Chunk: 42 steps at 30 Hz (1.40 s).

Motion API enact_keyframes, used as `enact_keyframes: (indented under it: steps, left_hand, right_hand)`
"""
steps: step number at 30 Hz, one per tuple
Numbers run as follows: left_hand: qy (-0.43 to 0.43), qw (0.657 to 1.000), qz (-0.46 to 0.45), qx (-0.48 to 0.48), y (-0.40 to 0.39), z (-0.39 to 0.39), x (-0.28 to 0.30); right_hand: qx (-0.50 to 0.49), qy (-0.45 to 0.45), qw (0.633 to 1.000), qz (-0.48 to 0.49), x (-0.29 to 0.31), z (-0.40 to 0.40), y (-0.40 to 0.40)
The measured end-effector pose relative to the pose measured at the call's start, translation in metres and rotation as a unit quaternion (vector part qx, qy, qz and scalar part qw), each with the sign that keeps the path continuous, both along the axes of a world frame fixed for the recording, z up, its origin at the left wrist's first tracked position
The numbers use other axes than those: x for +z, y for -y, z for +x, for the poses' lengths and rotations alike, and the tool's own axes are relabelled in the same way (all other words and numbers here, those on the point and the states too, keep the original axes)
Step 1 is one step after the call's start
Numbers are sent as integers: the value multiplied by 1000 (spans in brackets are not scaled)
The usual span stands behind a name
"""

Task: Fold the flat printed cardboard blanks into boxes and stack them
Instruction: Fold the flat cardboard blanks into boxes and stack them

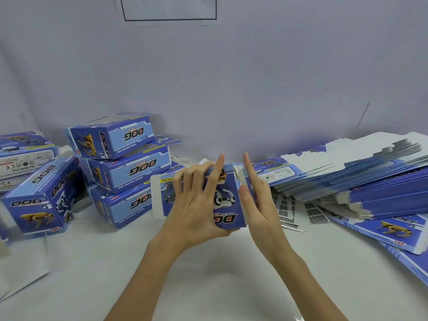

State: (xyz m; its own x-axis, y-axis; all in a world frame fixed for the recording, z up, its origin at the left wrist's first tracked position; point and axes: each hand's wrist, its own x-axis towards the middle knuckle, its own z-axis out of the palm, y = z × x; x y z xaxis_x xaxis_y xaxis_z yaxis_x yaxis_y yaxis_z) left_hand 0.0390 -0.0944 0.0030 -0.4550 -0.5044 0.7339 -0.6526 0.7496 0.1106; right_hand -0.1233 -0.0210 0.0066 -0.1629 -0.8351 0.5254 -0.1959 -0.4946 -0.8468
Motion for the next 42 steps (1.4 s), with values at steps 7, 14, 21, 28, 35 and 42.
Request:
enact_keyframes:
  steps: [7,14,21,28,35,42]
  left_hand:
    - [4,1000,-12,-21,-9,-4,2]
    - [35,998,4,-46,-13,-3,4]
    - [5,998,38,-56,-8,9,17]
    - [19,997,64,-35,-9,10,15]
    - [31,998,48,-26,-9,13,16]
    - [43,999,7,-18,-10,13,17]
  right_hand:
    - [31,67,996,52,-2,1,-3]
    - [-7,30,990,137,8,7,10]
    - [48,25,998,13,2,-6,-4]
    - [30,34,997,55,-5,-5,3]
    - [37,60,996,55,-1,-7,1]
    - [30,74,996,48,0,-2,-1]
